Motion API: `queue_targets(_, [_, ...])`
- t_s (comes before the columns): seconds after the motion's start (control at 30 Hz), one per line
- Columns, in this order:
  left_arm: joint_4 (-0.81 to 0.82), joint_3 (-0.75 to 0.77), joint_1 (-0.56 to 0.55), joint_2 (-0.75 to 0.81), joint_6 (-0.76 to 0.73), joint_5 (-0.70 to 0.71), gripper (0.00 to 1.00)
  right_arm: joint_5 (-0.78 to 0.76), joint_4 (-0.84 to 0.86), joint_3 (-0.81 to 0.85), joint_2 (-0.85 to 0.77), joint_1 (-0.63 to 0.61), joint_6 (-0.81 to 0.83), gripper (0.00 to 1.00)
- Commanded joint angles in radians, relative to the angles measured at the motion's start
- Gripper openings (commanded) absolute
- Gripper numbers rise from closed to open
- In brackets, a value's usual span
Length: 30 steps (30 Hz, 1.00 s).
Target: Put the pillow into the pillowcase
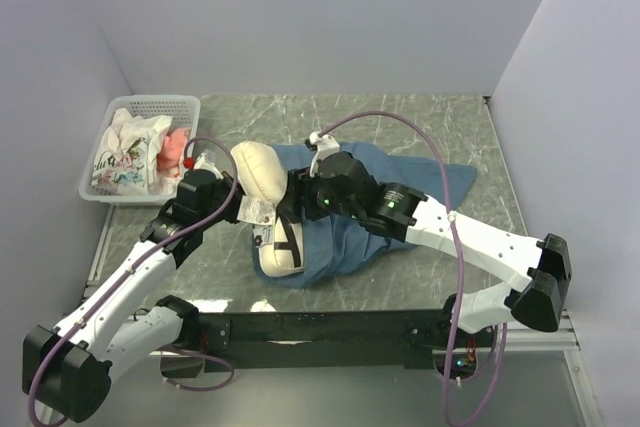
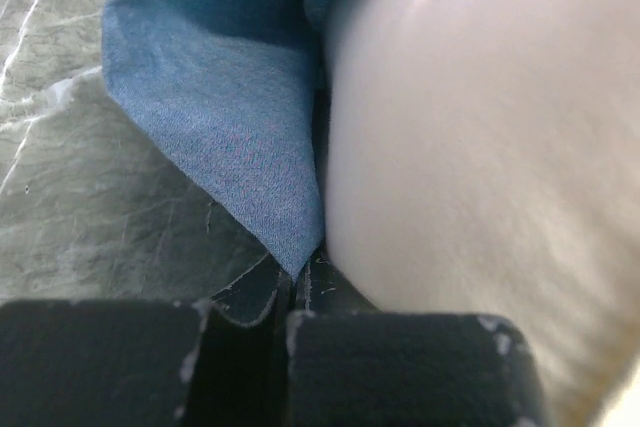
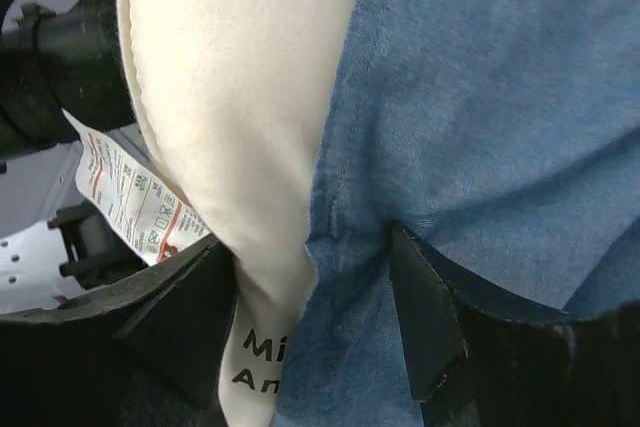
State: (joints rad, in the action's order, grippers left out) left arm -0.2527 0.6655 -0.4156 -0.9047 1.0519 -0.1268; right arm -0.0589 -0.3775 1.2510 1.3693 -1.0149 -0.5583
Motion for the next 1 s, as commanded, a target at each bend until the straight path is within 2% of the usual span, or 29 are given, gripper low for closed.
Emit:
queue_targets(0.0, [0.110, 0.014, 0.006, 0.056, 0.000, 0.016, 0.01, -0.156, -0.008, -0.011, -0.082, 0.010, -0.031, 0.68])
queue_targets(0.37, [0.136, -0.003, 0.006, 0.044, 0.013, 0.012, 0.01, -0.154, 0.051, -0.085, -0.182, 0.010, -0.034, 0.73])
queue_targets(0.47, [0.139, -0.001, 0.006, 0.046, 0.014, 0.010, 0.01, -0.190, 0.015, -0.070, -0.165, 0.010, -0.035, 0.73])
queue_targets(0.77, [0.127, 0.016, 0.006, 0.049, 0.003, 0.007, 0.01, -0.160, -0.012, 0.005, -0.110, -0.014, 0.009, 0.73])
queue_targets(0.97, [0.099, 0.035, 0.006, 0.056, -0.004, 0.012, 0.01, -0.249, -0.096, 0.067, -0.056, -0.025, 0.020, 0.72])
